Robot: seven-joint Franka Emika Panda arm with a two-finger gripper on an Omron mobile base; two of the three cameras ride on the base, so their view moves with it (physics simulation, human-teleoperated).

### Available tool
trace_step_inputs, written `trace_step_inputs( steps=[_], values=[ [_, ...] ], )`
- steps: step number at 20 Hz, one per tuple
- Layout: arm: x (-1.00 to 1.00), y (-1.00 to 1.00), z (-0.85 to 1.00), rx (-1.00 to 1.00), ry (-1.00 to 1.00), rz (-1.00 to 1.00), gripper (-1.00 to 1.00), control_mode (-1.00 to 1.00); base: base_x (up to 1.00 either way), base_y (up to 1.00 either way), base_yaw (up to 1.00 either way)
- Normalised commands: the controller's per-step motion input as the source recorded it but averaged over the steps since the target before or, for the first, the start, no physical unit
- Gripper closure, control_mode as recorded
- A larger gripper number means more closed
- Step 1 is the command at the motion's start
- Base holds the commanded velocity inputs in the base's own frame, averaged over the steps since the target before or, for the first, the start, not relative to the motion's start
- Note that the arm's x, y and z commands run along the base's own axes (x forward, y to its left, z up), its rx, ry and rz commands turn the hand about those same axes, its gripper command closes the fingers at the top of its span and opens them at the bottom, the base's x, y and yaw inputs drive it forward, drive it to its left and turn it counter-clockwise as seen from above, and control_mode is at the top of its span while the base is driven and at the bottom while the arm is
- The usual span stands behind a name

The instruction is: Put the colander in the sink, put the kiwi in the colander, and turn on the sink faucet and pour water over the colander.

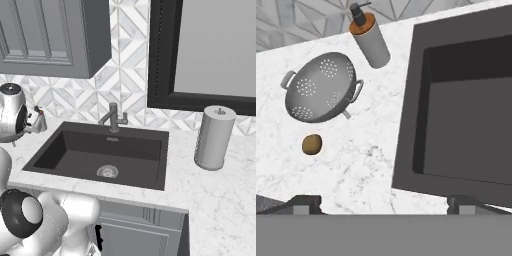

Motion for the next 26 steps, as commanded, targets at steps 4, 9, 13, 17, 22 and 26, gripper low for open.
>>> trace_step_inputs(
  steps=[4,9,13,17,22,26],
  values=[
    [0.24,0.37,-0.15,0.17,0.16,-0.31,-1.00,-1.00,0.00,0.00,0.00],
    [0.27,0.48,-0.13,0.14,0.17,-0.34,-1.00,-1.00,0.00,0.00,0.00],
    [0.40,0.64,-0.25,0.00,0.32,-0.28,-1.00,-1.00,0.00,0.00,0.00],
    [0.36,0.56,-0.23,0.00,0.46,-0.11,-1.00,-1.00,0.00,0.00,0.00],
    [0.35,0.41,-0.25,0.00,0.31,-0.07,-1.00,-1.00,0.00,0.00,0.00],
    [0.25,0.48,-0.30,-0.18,0.05,0.00,-1.00,-1.00,0.00,0.00,0.00]
  ],
)
